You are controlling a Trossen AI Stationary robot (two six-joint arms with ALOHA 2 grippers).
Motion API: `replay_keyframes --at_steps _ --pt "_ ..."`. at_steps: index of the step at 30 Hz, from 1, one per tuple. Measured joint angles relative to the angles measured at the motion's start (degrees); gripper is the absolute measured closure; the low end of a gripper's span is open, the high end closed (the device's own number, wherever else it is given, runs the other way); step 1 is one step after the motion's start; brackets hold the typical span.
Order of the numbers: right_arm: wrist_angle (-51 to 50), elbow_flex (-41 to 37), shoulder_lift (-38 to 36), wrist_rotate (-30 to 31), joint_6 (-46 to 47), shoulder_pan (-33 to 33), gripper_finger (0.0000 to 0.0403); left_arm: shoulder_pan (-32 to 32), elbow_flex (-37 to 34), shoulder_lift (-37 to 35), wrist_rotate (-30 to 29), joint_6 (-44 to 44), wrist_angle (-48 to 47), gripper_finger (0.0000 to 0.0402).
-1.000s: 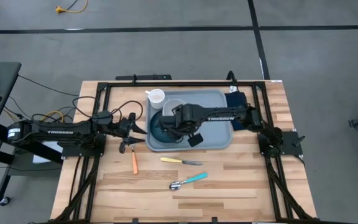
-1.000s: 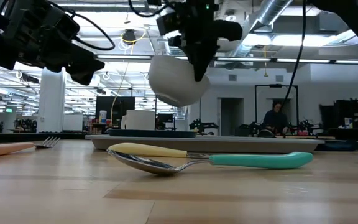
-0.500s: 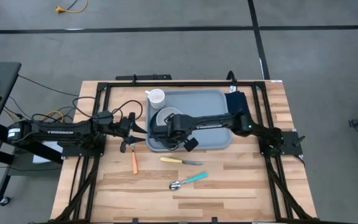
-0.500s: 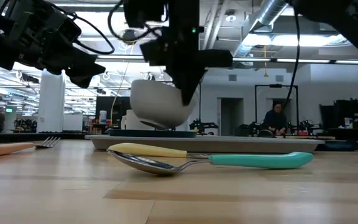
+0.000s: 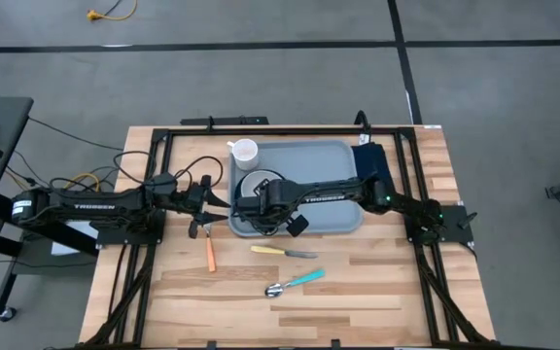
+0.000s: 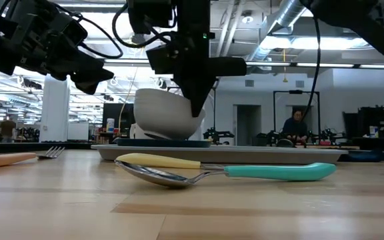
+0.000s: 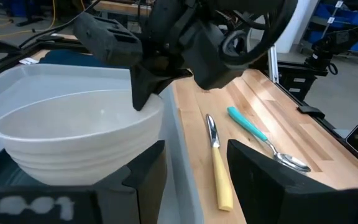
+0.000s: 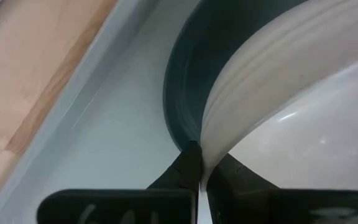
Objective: Set up tray
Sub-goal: Put the white bowl on top of the black plate on the gray tray
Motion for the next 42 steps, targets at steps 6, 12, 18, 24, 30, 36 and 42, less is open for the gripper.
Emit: replay_keyframes --at_steps 6,12,18,24,30,36,42 --pt "-0.35 0.0 0.0 -0.76 0.0 -0.57 0.0403 0.0 0.0 0.0 0.0 0.01 -0.09 0.0242" --pt "1.06 0.0 0.0 -1.32 -0.31 -1.29 0.0403 0.0 0.0 0.0 0.02 -0.02 -0.28 0.0242" --pt "1.14 0.0 0.0 -1.21 0.08 -1.24 0.0403 0.0 0.0 0.0 0.04 -0.04 -0.33 0.0242" --pt "1.2 -1.13 0.0 0.43 4.08 -0.8 0.0403 0.0 0.0 0.0 0.04 -0.07 -0.35 0.0242" --pt "1.14 -1.31 0.02 1.38 5.05 -0.32 0.0403 0.0 0.0 0.0 0.05 -0.09 -0.35 0.0242" --pt "1.14 -1.31 0.02 0.55 4.32 -0.56 0.0403 0.0 0.0 0.0 0.07 -0.11 -0.35 0.0242" --pt "1.78 -1.31 0.02 0.45 4.13 -0.48 0.0403 0.0 -0.02 0.0 0.09 -0.11 -0.35 0.0242"
